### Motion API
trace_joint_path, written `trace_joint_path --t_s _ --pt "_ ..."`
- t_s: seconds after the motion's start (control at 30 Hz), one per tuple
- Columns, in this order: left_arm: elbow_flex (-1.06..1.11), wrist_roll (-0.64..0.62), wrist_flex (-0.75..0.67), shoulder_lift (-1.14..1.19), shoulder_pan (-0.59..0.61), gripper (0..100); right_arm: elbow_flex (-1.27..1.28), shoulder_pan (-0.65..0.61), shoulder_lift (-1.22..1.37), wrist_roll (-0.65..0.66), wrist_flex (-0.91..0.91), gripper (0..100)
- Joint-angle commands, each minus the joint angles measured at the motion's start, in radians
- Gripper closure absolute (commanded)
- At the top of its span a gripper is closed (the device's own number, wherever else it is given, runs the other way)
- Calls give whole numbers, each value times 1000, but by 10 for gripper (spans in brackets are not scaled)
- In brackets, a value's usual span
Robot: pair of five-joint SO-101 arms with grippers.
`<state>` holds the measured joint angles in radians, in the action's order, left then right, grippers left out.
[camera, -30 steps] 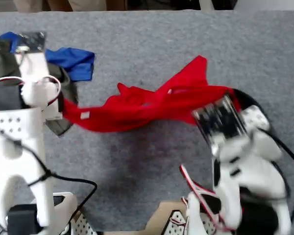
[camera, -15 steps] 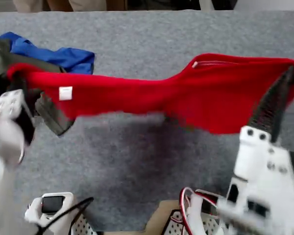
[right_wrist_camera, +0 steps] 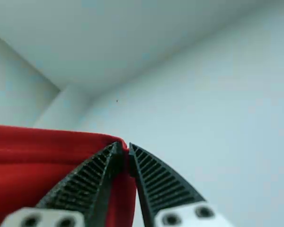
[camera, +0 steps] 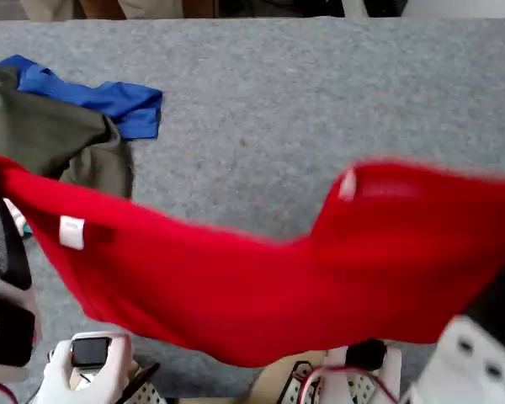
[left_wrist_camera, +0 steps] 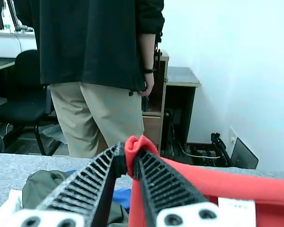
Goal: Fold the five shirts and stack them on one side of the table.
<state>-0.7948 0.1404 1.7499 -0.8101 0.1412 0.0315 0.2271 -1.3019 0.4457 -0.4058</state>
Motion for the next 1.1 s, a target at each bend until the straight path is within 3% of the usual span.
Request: trace_joint_path --t_s 0.0,0.2,0.33,0.47,0.63,0.73,0.8,0.9,1.07 --pt "92 -9 9 -19 5 981 -77 28 1 2 -95 993" --pt "374 -8 0 -71 3 981 41 21 30 124 -245 992" --pt "651 -8 -193 -47 3 981 236 -35 99 192 -167 993" --pt "991 -14 -585 -22 3 981 406 -87 219 206 -44 993" --pt "1352 -15 -1227 87 -3 981 510 -142 503 204 232 994" --pt "1455 -15 -1617 206 -3 981 486 -145 717 204 434 994" --pt "1464 -15 -1774 300 -3 981 426 -147 860 204 526 994" --pt "1387 -11 -1811 444 -3 981 278 -147 1040 203 531 994" --pt "1232 -14 -1766 625 6 981 56 -147 1179 198 381 994"
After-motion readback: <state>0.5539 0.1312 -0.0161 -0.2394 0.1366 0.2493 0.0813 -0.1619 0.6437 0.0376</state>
